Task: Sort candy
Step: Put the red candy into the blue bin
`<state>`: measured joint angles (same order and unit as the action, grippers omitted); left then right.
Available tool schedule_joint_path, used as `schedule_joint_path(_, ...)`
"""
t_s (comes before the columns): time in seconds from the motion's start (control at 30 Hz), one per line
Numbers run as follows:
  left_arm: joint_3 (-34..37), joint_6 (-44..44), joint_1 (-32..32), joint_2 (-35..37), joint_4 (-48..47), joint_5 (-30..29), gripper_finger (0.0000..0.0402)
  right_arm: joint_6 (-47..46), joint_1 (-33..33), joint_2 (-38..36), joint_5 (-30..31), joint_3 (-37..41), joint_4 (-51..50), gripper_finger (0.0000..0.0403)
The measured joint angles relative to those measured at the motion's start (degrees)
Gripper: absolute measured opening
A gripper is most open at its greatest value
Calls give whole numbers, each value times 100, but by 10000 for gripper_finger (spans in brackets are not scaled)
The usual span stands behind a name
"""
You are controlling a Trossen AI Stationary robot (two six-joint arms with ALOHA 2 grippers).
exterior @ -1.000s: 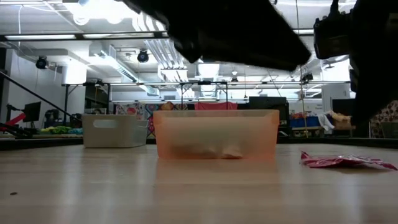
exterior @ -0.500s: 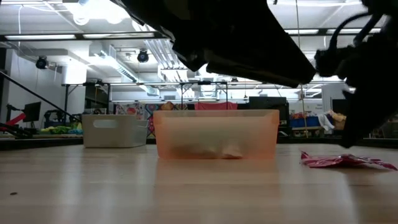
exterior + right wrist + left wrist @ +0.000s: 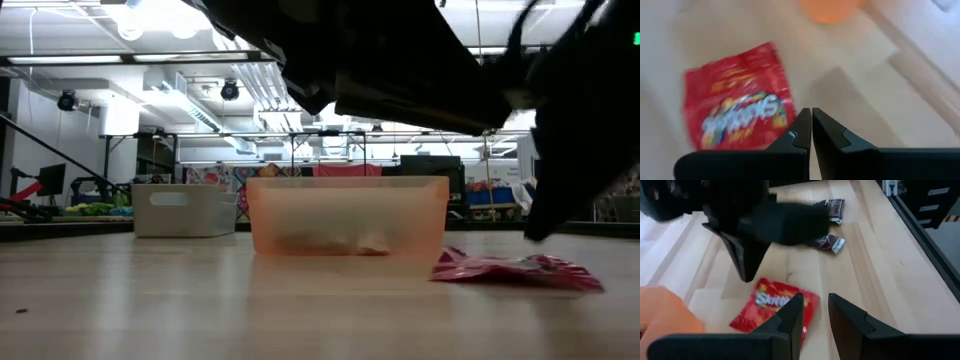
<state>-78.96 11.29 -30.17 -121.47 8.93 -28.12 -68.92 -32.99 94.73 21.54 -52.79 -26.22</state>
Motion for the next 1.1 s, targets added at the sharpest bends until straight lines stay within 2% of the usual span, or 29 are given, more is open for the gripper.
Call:
schedule_joint_path(0.1, 0, -2, 9, -84, 71, -10, 75, 369, 6, -136, -134, -232, -45, 9)
schedule_joint_path(0.3, 4, 111, 11, -392, 115, -162, 75, 540, -107, -547, -144, -401, -317, 9)
schedule_joint_path(0.47, 2, 218, 21, -625, 105, -289, 75, 523, -197, -804, -467, -20, -39, 9)
schedule_joint_path(0.6, 2, 274, 46, -673, 115, -291, 75, 399, -225, -832, -829, 518, 640, 9)
schedule_joint_path(0.7, 2, 278, 46, -675, 96, -293, 75, 221, -226, -834, -849, 835, 1337, 9)
schedule_joint_path(0.8, 2, 306, 57, -675, 118, -294, 75, -72, -222, -834, -840, 904, 1391, 15)
schedule_joint_path(0.93, 2, 363, 87, -730, 124, -291, 75, -216, -93, -837, -1046, 904, 1384, 49)
schedule_joint_path(1.1, 2, 460, 105, -849, 159, -291, 75, -272, 76, -838, -1129, 904, 1321, 131)
